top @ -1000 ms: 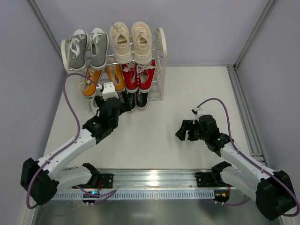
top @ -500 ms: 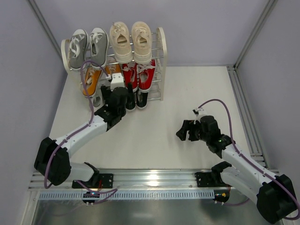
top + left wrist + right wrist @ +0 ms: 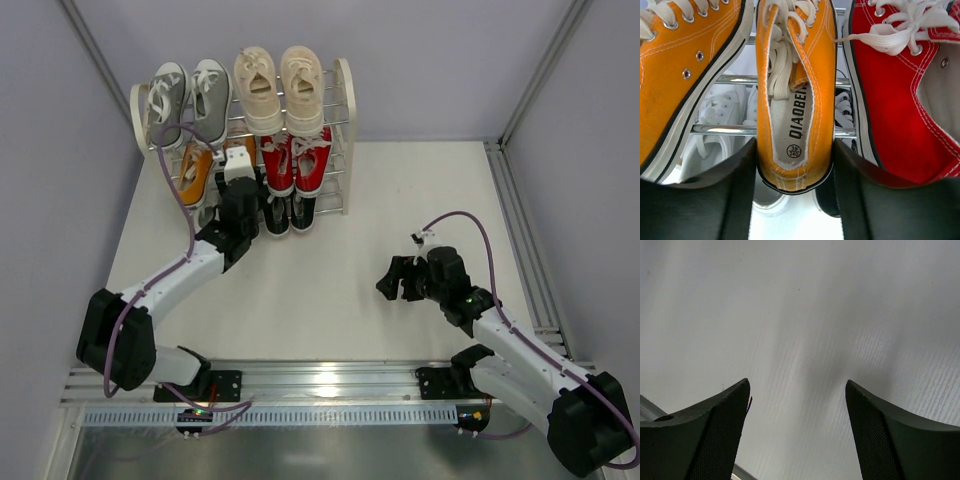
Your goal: Place and organize the shoes onto the shoe shelf
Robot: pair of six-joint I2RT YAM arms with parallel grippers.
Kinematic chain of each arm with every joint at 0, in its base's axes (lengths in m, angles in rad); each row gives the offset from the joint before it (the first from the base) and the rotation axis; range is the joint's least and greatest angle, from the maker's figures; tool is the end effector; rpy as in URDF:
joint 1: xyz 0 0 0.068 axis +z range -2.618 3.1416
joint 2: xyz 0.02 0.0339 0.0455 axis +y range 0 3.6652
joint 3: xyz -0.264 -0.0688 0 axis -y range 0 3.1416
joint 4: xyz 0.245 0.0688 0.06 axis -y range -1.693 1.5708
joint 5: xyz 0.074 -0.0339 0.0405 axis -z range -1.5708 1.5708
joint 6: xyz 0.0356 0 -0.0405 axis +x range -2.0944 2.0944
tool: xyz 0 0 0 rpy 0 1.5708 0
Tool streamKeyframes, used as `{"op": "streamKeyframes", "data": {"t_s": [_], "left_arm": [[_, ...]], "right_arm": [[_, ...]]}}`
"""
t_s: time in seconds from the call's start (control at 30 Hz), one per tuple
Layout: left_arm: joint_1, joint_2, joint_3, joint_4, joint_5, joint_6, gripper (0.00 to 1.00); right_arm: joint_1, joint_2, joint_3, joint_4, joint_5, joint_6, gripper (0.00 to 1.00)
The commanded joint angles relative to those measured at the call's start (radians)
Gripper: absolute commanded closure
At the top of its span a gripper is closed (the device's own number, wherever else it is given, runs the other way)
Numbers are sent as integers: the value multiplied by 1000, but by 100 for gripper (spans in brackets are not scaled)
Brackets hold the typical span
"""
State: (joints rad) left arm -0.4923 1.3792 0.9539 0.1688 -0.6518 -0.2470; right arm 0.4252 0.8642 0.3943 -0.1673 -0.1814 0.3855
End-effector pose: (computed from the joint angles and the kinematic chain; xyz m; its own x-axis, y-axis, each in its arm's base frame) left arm 0.2892 -0.1306 0.3003 -0.1822 -0.1228 -0.9756 -0.1917 0.9776 -0.0873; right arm 0.1630 0.0809 0.1920 -0.7044 0.0870 -0.7044 -0.2946 0.8671 0.4017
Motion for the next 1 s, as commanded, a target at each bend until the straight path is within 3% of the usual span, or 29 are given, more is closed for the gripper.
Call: {"op": "streamKeyframes", "data": {"t_s": [0.0,0.07,0.23,0.4,0.6,0.8,0.97], "left_arm": [[9,-34,-21,66,-3,6,55],[9,-63,-35,48,-20,3,67],[8,-140,-47,-12,-74,-3,80],[9,-219,-44,-63,-160,17,83],[37,-210,-27,-109,-200,35,89],[95,-197,-70,-115,-164,2,87],[123,-233,-102,-132,-172,-31,70]], "right_arm": [[0,-2,5,17,7,-17,23],[0,-2,5,17,5,-17,23],[0,-2,3,20,0,-17,23],[0,-1,3,22,-4,-17,23],[0,1,5,23,-9,-17,23],[0,-4,3,18,-10,-17,23],[0,4,3,18,-13,-17,23]]}}
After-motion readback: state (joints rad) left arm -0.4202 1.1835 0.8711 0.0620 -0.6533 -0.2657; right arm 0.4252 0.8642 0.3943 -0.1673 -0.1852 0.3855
